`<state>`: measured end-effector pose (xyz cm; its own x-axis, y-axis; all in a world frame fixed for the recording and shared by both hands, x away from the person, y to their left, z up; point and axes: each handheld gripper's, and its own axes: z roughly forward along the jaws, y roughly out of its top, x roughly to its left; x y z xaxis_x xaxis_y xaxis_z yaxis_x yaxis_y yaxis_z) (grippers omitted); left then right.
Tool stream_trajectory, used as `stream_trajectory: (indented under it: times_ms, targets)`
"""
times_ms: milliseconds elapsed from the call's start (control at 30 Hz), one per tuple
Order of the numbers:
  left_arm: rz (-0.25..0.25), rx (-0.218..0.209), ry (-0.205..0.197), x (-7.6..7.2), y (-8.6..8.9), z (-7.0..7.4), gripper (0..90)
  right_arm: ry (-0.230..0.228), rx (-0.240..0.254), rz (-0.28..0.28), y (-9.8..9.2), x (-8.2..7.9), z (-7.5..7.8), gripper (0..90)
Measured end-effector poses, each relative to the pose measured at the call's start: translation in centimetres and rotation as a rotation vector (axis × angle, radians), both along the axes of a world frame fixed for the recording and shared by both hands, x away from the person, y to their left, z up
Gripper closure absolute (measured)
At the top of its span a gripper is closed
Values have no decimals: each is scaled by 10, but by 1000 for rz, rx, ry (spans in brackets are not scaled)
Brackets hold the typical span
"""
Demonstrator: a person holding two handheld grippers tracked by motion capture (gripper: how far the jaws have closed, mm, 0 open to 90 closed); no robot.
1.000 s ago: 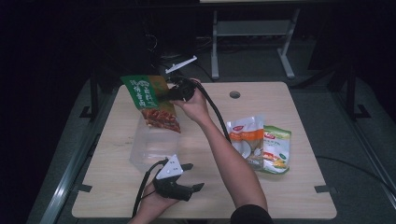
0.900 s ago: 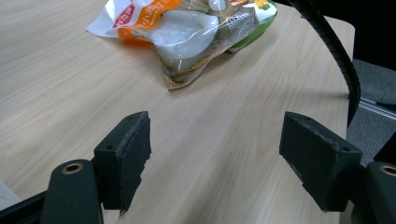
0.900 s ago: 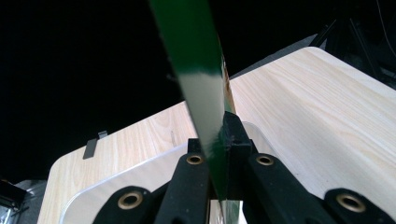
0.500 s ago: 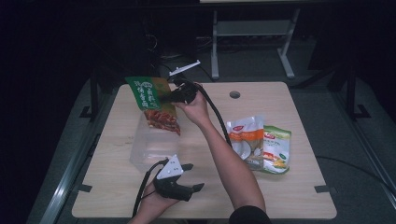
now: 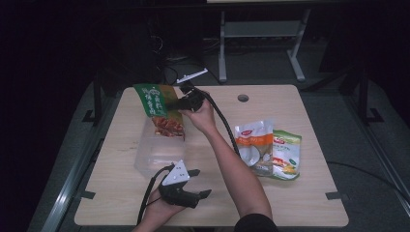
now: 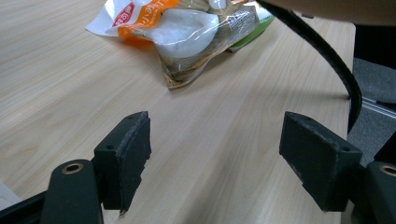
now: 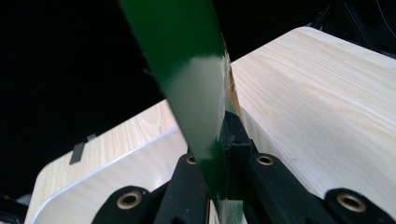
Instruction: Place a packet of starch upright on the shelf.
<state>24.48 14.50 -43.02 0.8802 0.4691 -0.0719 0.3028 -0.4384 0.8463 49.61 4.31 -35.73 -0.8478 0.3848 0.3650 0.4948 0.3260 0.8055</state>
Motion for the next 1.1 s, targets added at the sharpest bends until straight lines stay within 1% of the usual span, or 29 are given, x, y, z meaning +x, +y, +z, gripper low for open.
stream_trajectory:
  times_ms: [33,133,167,233,267,333,367,433,467,600,667,767,900,1100]
  targets:
    - [0,4,1,0,0,0,246,7,14,-4,-3,1,-2,895]
    - [1,3,3,0,0,0,246,23,27,-22,-9,3,-9,891]
    - [0,3,-1,1,0,0,246,33,47,-28,-12,4,-11,891]
    - [1,3,-1,1,-1,0,246,41,52,-43,-14,5,-11,886]
    - [2,2,0,1,-1,0,247,41,50,-43,-15,5,-12,862]
    - [2,4,-1,0,-1,0,246,35,35,-50,-15,5,-11,766]
    - [3,5,-2,0,-1,0,246,39,26,-57,-16,5,-11,746]
    - [2,9,-1,0,-1,0,246,46,19,-57,-18,4,-11,674]
    - [2,11,-2,0,-1,0,246,35,13,-64,-20,3,-11,662]
    - [1,13,-4,0,-2,-1,246,41,-13,-69,-26,0,-10,588]
    - [-2,16,-3,0,-2,-1,246,45,-6,-65,-31,-2,-8,554]
    - [-6,25,-7,-1,-3,-1,246,47,2,-67,-39,-7,-7,543]
    - [-8,29,-8,0,-4,-2,246,46,-5,-64,-50,-13,-7,526]
    - [-15,27,-5,0,-6,-2,246,51,-6,-65,-69,-24,-4,509]
